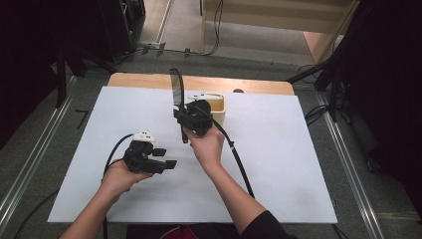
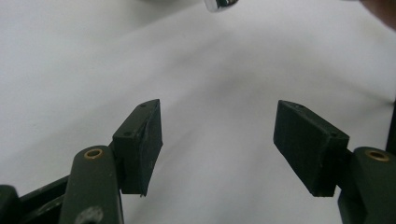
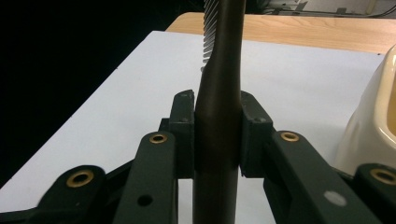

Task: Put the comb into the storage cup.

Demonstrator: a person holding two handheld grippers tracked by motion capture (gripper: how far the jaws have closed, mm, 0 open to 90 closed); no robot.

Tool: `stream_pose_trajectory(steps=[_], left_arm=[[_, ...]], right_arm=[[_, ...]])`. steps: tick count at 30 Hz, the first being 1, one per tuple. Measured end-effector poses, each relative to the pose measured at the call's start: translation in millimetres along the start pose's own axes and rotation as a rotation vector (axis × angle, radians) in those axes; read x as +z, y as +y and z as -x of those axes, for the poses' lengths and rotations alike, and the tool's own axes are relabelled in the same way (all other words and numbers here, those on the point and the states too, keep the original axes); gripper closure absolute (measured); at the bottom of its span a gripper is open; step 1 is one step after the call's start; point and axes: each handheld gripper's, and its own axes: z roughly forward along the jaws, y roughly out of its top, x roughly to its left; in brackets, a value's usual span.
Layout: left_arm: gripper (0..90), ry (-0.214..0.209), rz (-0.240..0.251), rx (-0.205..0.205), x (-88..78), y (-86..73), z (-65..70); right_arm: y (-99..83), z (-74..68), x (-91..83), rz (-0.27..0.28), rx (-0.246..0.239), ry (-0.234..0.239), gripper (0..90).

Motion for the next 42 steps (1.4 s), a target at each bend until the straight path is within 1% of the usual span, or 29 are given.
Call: stream_pose_trajectory(steps=[3,8,10,13,17,18,20,21,25,26,28,29,33,36,42], left_arm=[[34.2,-0.005,-0.003,0.004,-0.6,-2.6,0.5],[34.1,0.008,-0.018,0.013,-2.9,-7.1,0.5],[34.1,0.006,-0.018,0.004,-3.7,-9.4,0.3],[34.1,0.013,-0.030,0.009,-5.0,-12.4,0.4],[34.1,0.017,-0.031,0.006,-8.2,-15.4,0.7],[34.1,0.018,-0.024,0.000,-8.7,-16.2,1.0],[34.1,0.020,-0.027,0.001,-10.8,-17.4,1.0],[34.1,0.019,-0.021,-0.007,-11.3,-18.2,1.3],[34.1,0.021,-0.023,-0.011,-14.2,-21.0,0.4],[34.1,0.021,-0.020,-0.018,-14.6,-21.8,0.6],[34.1,0.022,-0.021,-0.016,-15.7,-23.2,0.2],[34.1,0.022,-0.019,-0.023,-16.0,-23.8,0.6],[34.1,0.021,-0.018,-0.027,-18.3,-25.6,0.3],[34.1,0.022,-0.019,-0.033,-19.4,-26.9,0.2],[34.1,0.024,-0.018,-0.043,-20.4,-29.5,-1.1]], right_arm=[[-0.6,-0.5,-0.4,0.001,-0.003,0.006,69.9],[-0.9,0.5,-2.1,0.013,-0.007,0.001,69.9],[-0.7,1.8,-2.8,0.014,0.003,0.001,69.9],[-0.1,4.7,-3.8,0.017,0.007,-0.002,69.9],[1.6,7.9,-6.0,0.025,0.012,-0.004,69.9],[1.9,8.5,-6.6,0.027,0.013,-0.006,69.9],[3.0,10.0,-8.0,0.033,0.016,-0.005,69.9],[3.6,10.8,-8.8,0.036,0.017,-0.005,69.9],[6.0,15.6,-11.9,0.043,0.027,-0.010,69.9],[6.7,17.2,-12.5,0.047,0.029,-0.008,69.9],[7.9,19.0,-14.3,0.051,0.034,-0.012,69.9],[8.6,20.0,-14.9,0.057,0.032,-0.013,69.9],[11.6,22.5,-17.8,0.068,0.032,-0.019,69.9],[13.7,24.2,-19.1,0.067,0.025,-0.026,69.9],[18.2,27.9,-22.2,0.071,0.031,-0.035,69.9]])
